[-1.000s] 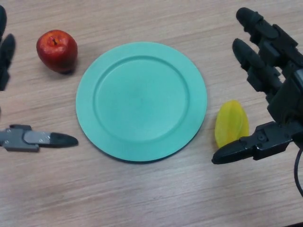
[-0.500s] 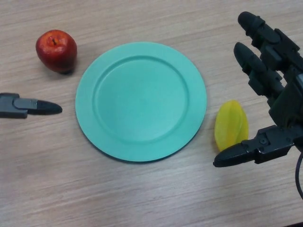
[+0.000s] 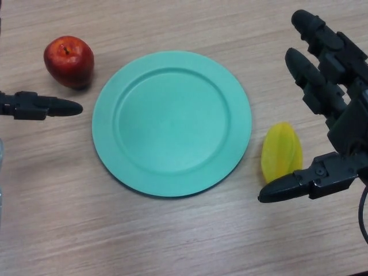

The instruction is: Pick up the red apple and place it on the plate

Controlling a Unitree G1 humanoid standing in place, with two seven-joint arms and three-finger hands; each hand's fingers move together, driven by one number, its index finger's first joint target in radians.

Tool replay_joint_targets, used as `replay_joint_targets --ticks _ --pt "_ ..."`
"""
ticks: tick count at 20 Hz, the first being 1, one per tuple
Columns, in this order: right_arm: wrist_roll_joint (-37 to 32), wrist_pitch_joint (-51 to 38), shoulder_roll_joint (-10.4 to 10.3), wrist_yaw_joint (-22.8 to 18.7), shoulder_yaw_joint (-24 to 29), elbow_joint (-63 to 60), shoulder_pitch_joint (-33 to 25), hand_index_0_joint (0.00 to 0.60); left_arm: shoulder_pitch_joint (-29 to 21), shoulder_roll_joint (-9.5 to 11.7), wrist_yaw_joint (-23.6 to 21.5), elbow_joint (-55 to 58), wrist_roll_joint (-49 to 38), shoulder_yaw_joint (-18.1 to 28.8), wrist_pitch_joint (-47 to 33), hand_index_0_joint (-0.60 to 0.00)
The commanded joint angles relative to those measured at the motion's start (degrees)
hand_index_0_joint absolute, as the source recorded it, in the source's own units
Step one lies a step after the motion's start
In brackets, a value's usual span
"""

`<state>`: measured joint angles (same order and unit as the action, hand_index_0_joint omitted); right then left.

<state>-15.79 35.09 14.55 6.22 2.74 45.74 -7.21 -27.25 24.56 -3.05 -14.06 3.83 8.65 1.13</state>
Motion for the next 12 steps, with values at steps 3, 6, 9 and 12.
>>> replay_joint_targets --ticks 3,6,9,12 --pt "-3.83 -4.93 0.57 -1.28 2.42 3.74 -2.23 0.000 -6.38 2.71 -5.68 -2.47 4.20 1.02 -8.12 0.000" --pt "-5.30 -3.55 1.02 -1.92 3.56 3.64 -2.80 0.000 -9.29 2.11 -6.61 -7.55 3.94 0.61 -9.67 0.000" --pt "-5.63 -3.62 1.56 -1.97 4.12 3.19 -2.91 0.000 -10.91 1.80 -7.27 -11.89 3.40 0.11 -11.07 0.000" --pt "-6.08 -3.29 1.81 -2.02 4.75 2.83 -2.86 0.000 -12.70 1.59 -7.71 -16.47 3.33 -0.58 -13.12 0.000"
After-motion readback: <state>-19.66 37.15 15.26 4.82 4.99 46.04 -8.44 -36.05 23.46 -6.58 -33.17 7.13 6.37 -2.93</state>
